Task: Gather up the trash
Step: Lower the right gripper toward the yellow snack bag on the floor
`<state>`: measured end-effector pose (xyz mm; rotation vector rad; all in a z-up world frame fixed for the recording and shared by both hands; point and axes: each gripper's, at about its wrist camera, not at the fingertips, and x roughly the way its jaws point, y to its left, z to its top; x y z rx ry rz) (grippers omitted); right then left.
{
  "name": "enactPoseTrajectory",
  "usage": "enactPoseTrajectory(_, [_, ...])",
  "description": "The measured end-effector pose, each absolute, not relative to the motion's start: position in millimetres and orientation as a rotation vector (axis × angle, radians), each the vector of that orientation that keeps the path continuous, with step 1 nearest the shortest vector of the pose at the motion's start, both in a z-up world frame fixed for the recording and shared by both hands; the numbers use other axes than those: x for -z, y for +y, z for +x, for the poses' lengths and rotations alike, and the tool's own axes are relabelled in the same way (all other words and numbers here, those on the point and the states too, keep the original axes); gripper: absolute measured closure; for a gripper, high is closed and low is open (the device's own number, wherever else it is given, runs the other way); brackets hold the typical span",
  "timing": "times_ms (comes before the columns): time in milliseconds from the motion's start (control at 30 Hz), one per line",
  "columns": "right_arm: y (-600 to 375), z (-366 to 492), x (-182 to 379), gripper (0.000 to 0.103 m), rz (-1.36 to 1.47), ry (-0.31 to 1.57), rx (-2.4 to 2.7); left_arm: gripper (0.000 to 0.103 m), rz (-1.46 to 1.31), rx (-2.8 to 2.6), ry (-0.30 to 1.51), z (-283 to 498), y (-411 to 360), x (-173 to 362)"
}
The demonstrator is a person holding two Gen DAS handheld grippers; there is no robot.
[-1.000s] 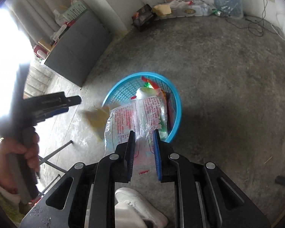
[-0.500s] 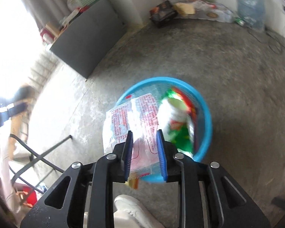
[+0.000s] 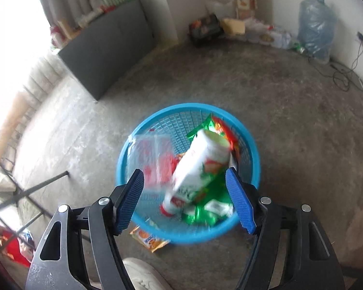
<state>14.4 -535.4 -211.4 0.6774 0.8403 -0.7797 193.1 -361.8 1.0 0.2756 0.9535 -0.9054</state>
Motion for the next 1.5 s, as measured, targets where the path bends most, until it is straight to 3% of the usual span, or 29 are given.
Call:
enactPoseTrajectory(133, [-490, -9, 223, 0.035, 0.732, 0.846, 0.616, 0.017, 0.224, 0.857, 0.921, 191, -313, -7])
enactPoseTrajectory(300, [-445, -11, 307, 0.035, 0.999, 1.013, 0.527, 0.016, 0.162, 0.793, 0.934, 195, -269, -6])
enactPoseTrajectory(500, [-387, 67, 382, 0.034, 0.661, 1.315, 0.436, 0.016, 0.142, 0.765, 0.917, 205, -239, -13])
enactPoseTrajectory(667, [-353, 142, 440, 0.018, 0.304, 1.462, 0.345, 0.016, 0.14, 0.741, 0.913, 214, -221, -17])
enactPoseTrajectory(733, [-351, 165, 467, 0.018, 0.201, 1.512, 0.325, 0.016, 0.144, 0.734, 0.919, 215, -216, -18])
enactPoseTrajectory(867, [-351, 190, 508, 0.017, 0.158, 1.62, 0.288, 0.016, 0.15, 0.724, 0.942, 218, -211, -16])
enactPoseTrajectory(1200, [-375, 189, 546, 0.012, 0.292, 1.662, 0.324, 0.016, 0.146, 0.695, 0.97, 226, -203, -9])
enactPoseTrajectory(1300, [-389, 182, 541, 0.028, 0.326, 1.636, 0.349, 0.016, 0.139, 0.689, 0.973, 227, -201, -8])
enactPoseTrajectory(1400, [-402, 173, 534, 0.051, 0.385, 1.603, 0.347, 0.016, 0.124, 0.686, 0.979, 227, -200, -8])
enactPoseTrajectory(1500, [-408, 167, 530, 0.102, 0.412, 1.599, 0.346, 0.016, 0.117, 0.688, 0.975, 225, -199, -10])
